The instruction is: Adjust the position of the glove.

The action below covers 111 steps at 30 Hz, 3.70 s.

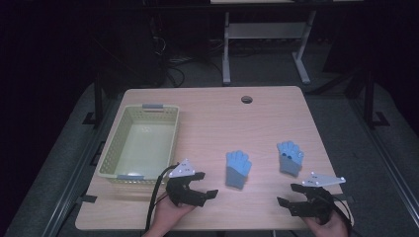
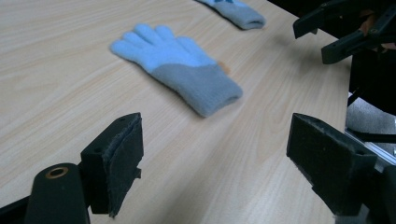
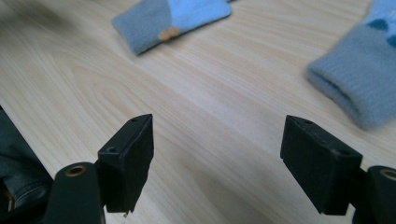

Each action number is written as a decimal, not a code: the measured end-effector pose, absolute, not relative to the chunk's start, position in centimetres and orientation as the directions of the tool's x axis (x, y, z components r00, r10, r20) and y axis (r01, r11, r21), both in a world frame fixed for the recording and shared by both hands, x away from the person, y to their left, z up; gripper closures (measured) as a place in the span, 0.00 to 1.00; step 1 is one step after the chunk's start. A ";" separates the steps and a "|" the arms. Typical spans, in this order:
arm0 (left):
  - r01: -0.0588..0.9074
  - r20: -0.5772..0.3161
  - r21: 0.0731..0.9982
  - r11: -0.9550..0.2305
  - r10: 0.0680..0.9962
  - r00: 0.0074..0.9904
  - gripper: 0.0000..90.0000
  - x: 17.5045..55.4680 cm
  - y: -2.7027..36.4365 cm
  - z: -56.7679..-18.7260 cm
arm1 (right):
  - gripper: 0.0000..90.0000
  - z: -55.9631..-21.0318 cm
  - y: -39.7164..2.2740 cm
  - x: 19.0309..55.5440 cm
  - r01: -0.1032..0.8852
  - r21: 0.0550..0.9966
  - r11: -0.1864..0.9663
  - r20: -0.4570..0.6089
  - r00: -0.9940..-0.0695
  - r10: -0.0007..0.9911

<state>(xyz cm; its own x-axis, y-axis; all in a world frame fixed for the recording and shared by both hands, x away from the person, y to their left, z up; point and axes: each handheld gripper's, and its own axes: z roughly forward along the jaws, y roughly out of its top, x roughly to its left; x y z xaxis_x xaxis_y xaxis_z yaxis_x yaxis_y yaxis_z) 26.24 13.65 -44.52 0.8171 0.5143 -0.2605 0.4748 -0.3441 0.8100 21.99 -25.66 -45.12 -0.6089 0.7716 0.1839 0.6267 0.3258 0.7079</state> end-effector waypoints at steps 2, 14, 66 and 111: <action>0.470 -0.256 0.811 -0.348 0.511 0.820 0.20 26.1 13.6 -44.5 | 0.28 -45.0 -25.6 22.0 0.625 0.711 0.322 0.184 -0.608 0.772; 0.468 -0.262 0.818 -0.335 0.506 0.822 0.20 26.0 14.1 -44.4 | 0.27 -44.4 -24.4 22.0 0.608 0.719 0.337 0.168 -0.622 0.764; 0.486 -0.295 0.824 -0.290 0.513 0.806 0.20 26.1 14.6 -43.9 | 0.23 -39.6 -25.0 31.2 0.679 0.635 0.368 0.145 -0.573 0.807; 0.491 -0.302 0.822 -0.288 0.510 0.805 0.20 26.1 14.6 -43.9 | 0.54 -43.0 -27.6 37.4 0.846 0.400 0.352 0.136 -0.435 0.890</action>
